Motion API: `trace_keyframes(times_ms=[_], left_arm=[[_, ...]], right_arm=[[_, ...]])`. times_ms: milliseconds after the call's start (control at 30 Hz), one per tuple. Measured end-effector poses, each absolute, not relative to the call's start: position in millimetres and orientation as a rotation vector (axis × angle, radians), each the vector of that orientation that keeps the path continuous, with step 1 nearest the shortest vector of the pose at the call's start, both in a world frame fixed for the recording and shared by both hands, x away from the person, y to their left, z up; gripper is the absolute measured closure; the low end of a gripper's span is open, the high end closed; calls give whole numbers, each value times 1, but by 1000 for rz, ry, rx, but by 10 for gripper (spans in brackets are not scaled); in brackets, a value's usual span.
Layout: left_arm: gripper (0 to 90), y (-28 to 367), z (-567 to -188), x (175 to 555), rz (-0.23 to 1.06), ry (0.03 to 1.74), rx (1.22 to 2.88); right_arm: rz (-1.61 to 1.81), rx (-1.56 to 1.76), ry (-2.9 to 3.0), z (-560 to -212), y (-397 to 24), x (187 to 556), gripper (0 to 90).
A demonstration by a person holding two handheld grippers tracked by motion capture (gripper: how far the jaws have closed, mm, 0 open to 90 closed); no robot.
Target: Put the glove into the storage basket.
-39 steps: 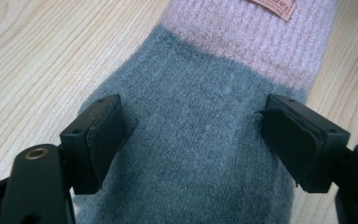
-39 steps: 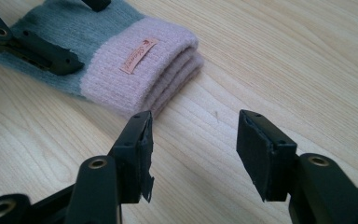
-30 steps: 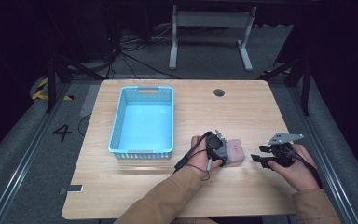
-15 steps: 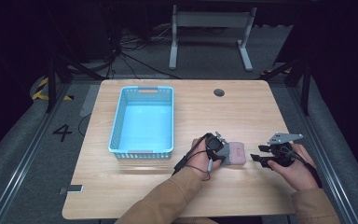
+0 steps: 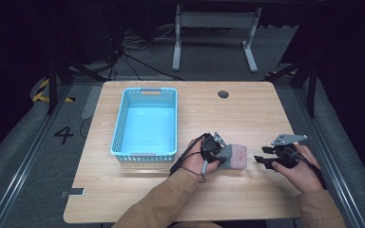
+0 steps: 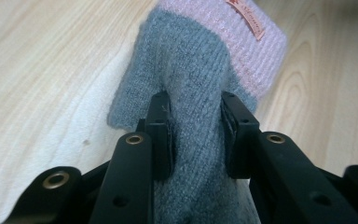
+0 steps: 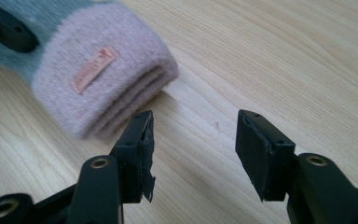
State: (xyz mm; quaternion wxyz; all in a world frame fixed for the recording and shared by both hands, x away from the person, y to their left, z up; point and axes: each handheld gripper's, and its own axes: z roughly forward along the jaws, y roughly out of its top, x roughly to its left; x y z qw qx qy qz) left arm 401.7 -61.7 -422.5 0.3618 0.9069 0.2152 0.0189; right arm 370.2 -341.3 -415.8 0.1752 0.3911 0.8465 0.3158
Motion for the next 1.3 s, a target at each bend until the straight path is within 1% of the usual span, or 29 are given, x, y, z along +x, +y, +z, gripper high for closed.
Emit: trace_keyframes(times_ms=[467, 800, 933, 1167, 1300], left_arm=[[685, -25, -387, 400, 44, 473, 2313], [683, 6, -367, 402, 87, 492, 2293], [680, 19, -357, 404, 79, 516, 2261], [680, 37, -345, 412, 115, 543, 2234], [679, 44, -339, 415, 157, 554, 2253]], right_arm=[[907, 1079, 2432, -418, -332, 382, 474], [903, 1047, 2469, -420, -321, 391, 473], [899, 1050, 2478, -422, -318, 393, 474], [905, 1046, 2483, -423, -314, 396, 475], [910, 1055, 2480, -424, -316, 395, 475]])
